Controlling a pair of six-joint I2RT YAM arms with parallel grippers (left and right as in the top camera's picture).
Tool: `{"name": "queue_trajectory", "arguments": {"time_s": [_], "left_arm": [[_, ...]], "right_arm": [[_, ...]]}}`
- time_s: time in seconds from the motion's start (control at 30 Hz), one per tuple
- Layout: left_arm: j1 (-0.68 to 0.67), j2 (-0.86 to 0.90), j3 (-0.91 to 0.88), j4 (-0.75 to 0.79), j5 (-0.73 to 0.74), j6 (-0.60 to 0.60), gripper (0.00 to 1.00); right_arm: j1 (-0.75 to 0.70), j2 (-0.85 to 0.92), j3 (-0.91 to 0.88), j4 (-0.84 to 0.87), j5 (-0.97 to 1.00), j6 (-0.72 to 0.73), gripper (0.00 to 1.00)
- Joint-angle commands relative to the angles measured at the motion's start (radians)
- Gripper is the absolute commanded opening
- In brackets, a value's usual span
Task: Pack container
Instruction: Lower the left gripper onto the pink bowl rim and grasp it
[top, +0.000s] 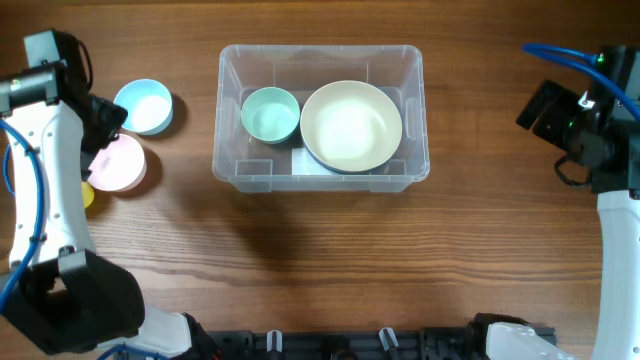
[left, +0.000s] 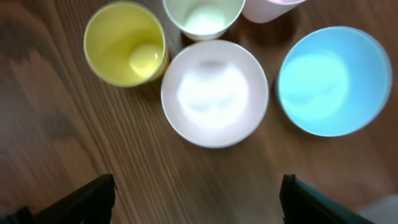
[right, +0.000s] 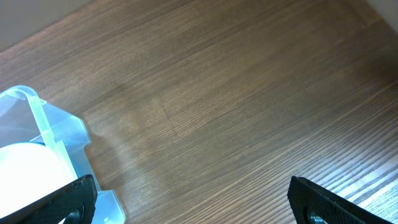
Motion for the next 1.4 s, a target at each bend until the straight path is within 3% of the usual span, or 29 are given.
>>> {"name": "queue_trajectory", "arguments": {"time_s": [0.0, 0.1, 0.37, 0.87, 1.37], "left_arm": [[0.001, 0.051, -0.085, 0.055, -0.039, 0.197, 0.81], [0.001, 0.082, -0.146, 0.13, -0.002, 0.315, 0.71], [0.0, 0.142, -0.189, 0.237, 0.126, 0.603, 0.66], [-0.068, 0.147, -0.311, 0.452, 0.148, 0.712, 0.6], [-0.077, 0.18, -0.313, 0.489, 0.088, 0.704, 0.6]], "right_arm": [[-0.003, 0.009, 0.019, 0.003, 0.018, 0.011, 1.0], [-0.003, 0.009, 0.019, 0.003, 0.017, 0.012, 1.0], [-0.003, 0.009, 0.019, 0.003, 0.018, 0.011, 1.0], [-0.003, 0.009, 0.019, 0.003, 0.018, 0.012, 1.0], [-0.003, 0.009, 0.019, 0.003, 0.018, 0.011, 0.99]]}}
